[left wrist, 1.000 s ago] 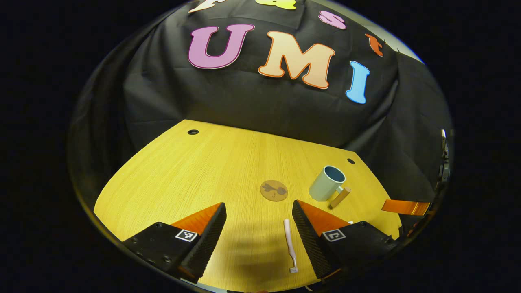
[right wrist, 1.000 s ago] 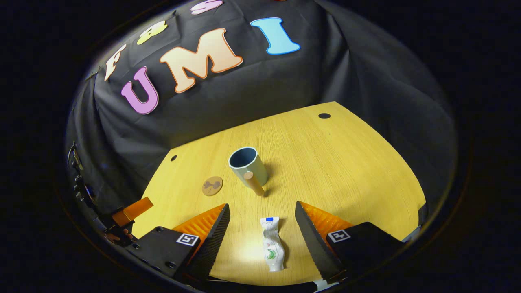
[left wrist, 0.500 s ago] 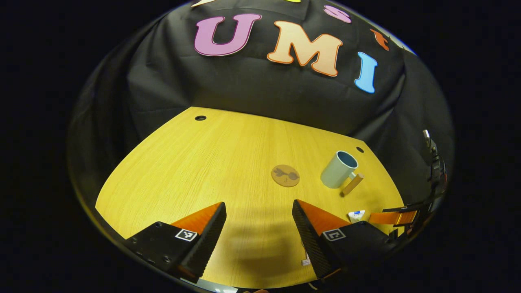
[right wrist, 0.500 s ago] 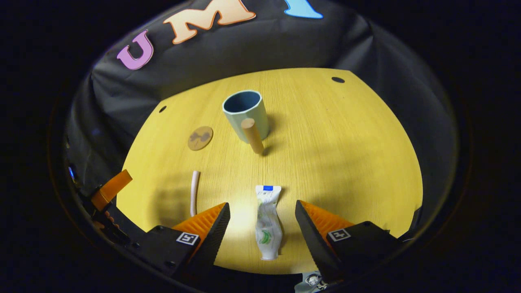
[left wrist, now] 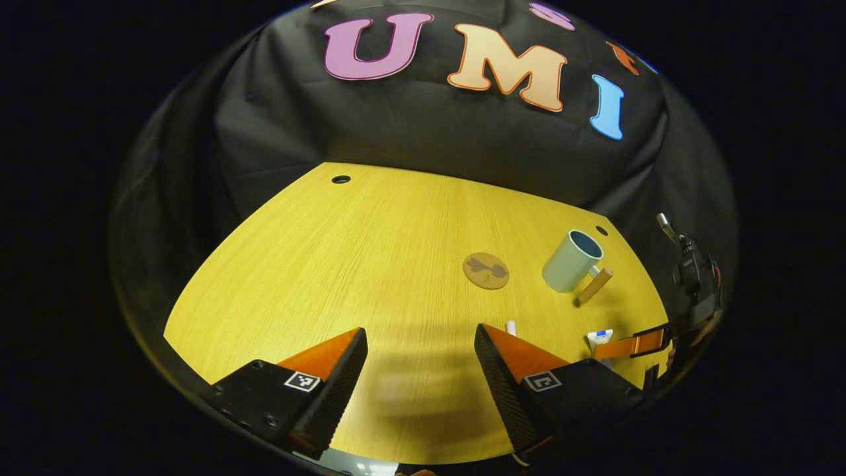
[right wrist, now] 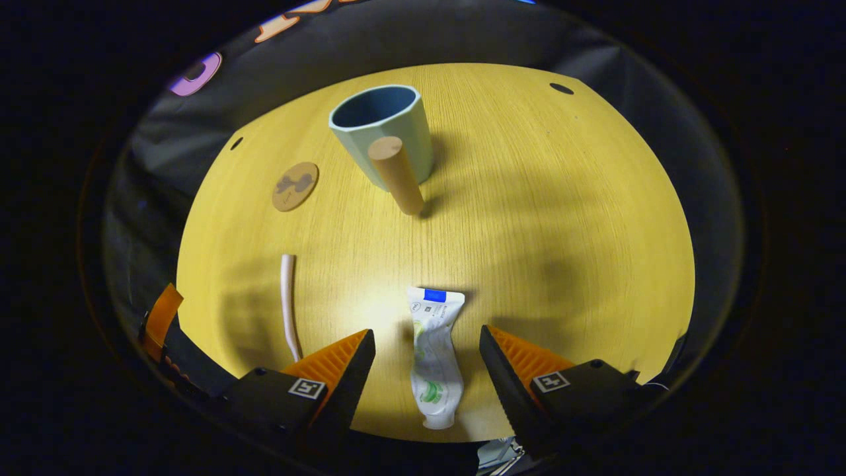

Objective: Put the toothbrush and toothpaste on the desktop into the cup, then pick up the cup and place it on the coaster on the desktop.

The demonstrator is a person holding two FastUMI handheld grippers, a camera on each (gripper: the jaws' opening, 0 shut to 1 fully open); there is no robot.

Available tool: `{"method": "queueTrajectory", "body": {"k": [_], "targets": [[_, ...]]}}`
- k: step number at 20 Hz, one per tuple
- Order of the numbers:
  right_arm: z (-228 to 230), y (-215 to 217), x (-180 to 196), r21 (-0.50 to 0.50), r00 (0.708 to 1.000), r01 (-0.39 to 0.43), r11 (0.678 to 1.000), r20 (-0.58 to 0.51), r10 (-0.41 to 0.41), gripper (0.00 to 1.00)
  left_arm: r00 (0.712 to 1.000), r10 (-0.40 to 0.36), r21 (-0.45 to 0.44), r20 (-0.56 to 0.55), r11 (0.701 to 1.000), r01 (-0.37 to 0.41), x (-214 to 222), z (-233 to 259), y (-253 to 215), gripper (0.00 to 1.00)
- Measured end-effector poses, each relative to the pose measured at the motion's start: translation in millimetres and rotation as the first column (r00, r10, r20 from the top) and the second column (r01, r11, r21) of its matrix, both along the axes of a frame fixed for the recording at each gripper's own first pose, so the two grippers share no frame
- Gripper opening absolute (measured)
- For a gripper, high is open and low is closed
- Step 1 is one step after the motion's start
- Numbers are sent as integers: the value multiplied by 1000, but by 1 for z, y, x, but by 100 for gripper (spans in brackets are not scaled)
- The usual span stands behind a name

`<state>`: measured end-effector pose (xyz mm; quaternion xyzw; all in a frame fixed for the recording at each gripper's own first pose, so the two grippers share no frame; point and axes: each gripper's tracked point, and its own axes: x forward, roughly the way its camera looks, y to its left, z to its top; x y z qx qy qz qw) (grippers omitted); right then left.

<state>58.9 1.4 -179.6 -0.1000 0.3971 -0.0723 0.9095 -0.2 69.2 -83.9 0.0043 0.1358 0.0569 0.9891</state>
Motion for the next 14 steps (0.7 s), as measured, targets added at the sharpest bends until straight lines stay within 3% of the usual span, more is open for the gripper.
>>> {"method": "queueTrajectory", "body": {"k": [2, 4, 6, 7, 9, 10, 12, 14], "targets": [[-5, -4, 3, -6, 999, 23, 1000, -24, -23, 97, 1000, 1, 11, -8, 1000, -1, 3, 0, 2, 95], [-7, -6, 6, 0, 999, 34, 999, -43, -34, 89, 1000, 1, 17, -15, 1000, -1, 5, 0, 3, 95], [-10, -6, 7, 4, 997, 40, 999, -63, -40, 72, 1000, 5, 16, -18, 1000, -5, 7, -2, 2, 95], [-11, -7, 7, 3, 996, 47, 999, -69, -47, 83, 1000, 7, 10, -21, 1000, -7, 8, -2, 2, 95], [-13, -9, 8, -3, 995, 54, 999, -80, -54, 62, 1000, 12, -2, -24, 1000, -12, 8, -4, 2, 95], [-14, -11, 7, -8, 995, 55, 998, -88, -56, 74, 1000, 14, -3, -27, 1000, -14, 9, -5, 1, 95], [-16, -12, 7, -10, 993, 71, 997, -98, -72, 56, 999, 24, 2, -37, 1000, -24, 9, -9, 4, 95], [-20, -11, 9, -7, 992, 73, 997, -106, -73, 47, 999, 37, 1, -39, 999, -37, 10, -9, 7, 95]]}}
